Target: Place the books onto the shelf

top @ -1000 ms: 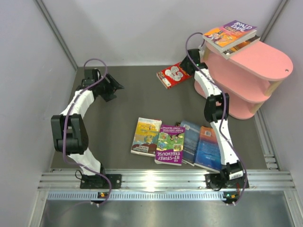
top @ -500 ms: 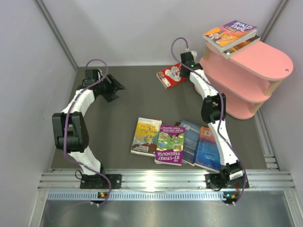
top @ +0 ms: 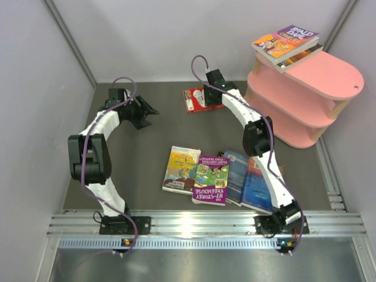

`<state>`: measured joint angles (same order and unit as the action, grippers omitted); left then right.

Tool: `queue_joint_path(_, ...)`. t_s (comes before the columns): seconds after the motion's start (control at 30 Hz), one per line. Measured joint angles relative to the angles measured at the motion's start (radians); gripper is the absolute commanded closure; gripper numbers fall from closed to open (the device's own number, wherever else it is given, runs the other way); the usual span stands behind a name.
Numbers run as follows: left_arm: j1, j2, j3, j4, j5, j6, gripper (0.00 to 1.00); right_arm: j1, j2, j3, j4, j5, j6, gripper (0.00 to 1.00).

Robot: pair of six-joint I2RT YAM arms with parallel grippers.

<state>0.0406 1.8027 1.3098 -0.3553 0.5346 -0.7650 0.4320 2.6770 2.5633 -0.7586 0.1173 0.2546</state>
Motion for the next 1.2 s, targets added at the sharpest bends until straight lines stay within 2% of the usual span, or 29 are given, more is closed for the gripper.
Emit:
queue_joint_path(0.27,-0.005,0.04,0.03,0.004,0.002,0.0,0.26,0.047,-0.092,-0.117,-0.067,-0.265,0.045,0.69)
queue_joint_path(0.4,-0.018,0.14,0.144,0.004,0.0,-0.011,0.26,0.056,-0.223,-0.315,-0.018,-0.315,0.1,0.65)
queue_joint_path(0.5,-0.034,0.207,0.233,0.011,0.0,-0.023,0.27,0.05,-0.325,-0.397,0.033,-0.317,0.153,0.3)
queue_joint_path(0.53,-0.04,0.219,0.249,0.012,0.0,-0.026,0.27,0.039,-0.345,-0.393,0.064,-0.319,0.18,0.26)
queue_joint_path(0.6,-0.058,0.228,0.262,0.015,0.0,-0.031,0.27,0.007,-0.348,-0.325,0.116,-0.318,0.223,0.07)
queue_joint_path(0.67,-0.073,0.228,0.26,0.017,0.0,-0.033,0.27,-0.038,-0.304,-0.21,0.171,-0.319,0.251,0.0)
queue_joint_path(0.77,-0.093,0.227,0.236,0.026,0.002,-0.034,0.27,-0.115,-0.219,-0.084,0.294,-0.305,0.298,0.0)
queue_joint_path(0.87,-0.095,0.224,0.201,0.025,0.001,-0.034,0.27,-0.172,-0.124,-0.051,0.389,-0.264,0.332,0.0)
queue_joint_path(0.97,-0.093,0.217,0.182,0.019,-0.002,-0.033,0.27,-0.186,-0.011,-0.035,0.409,-0.211,0.336,0.0)
queue_joint_path(1.0,-0.093,0.211,0.18,0.013,-0.004,-0.031,0.27,-0.18,0.018,-0.026,0.368,-0.2,0.338,0.0)
queue_joint_path(1.2,-0.09,0.166,0.179,-0.005,-0.022,-0.016,0.27,-0.121,0.042,-0.026,0.355,-0.236,0.367,0.0)
